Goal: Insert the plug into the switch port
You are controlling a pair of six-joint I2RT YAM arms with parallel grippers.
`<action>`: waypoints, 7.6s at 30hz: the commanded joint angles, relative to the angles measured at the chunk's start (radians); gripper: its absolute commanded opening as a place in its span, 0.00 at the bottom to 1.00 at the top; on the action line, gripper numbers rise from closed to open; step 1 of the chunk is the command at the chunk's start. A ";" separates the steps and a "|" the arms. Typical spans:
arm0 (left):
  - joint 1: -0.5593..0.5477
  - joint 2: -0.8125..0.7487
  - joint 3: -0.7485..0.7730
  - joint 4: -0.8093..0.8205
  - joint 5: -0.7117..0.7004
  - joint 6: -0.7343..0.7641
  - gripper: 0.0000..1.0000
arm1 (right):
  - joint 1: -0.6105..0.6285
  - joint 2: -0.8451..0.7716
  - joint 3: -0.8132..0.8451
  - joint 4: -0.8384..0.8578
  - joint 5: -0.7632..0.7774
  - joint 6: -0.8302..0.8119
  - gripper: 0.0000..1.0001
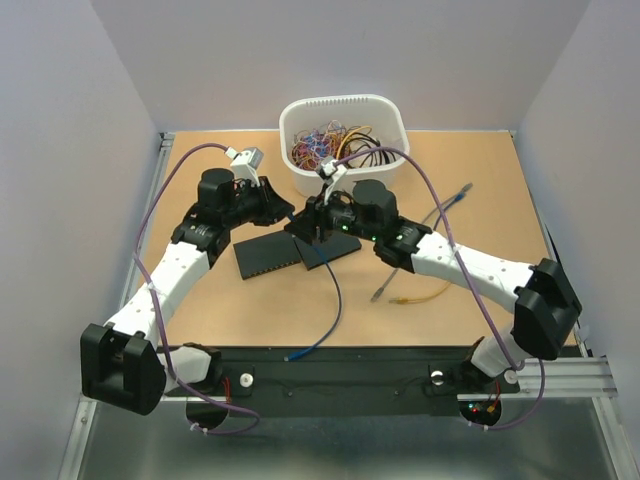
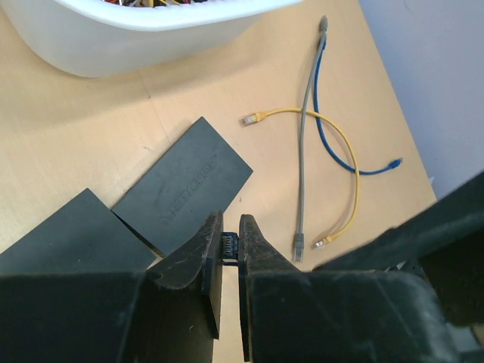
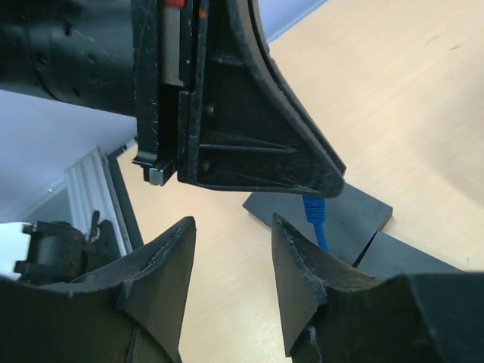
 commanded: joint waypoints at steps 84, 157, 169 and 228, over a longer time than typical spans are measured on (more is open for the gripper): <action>0.037 -0.004 0.039 -0.014 0.005 0.002 0.00 | 0.072 0.130 0.147 -0.035 0.232 -0.092 0.33; 0.118 0.091 0.079 -0.100 -0.222 0.026 0.79 | 0.084 0.064 -0.161 -0.129 0.195 0.176 0.01; 0.257 0.359 0.129 -0.170 -0.196 -0.096 0.77 | 0.150 0.273 -0.097 -0.129 0.152 0.230 0.00; 0.227 0.189 -0.378 0.205 -0.285 -0.273 0.72 | 0.156 0.472 0.144 -0.468 0.247 0.147 0.00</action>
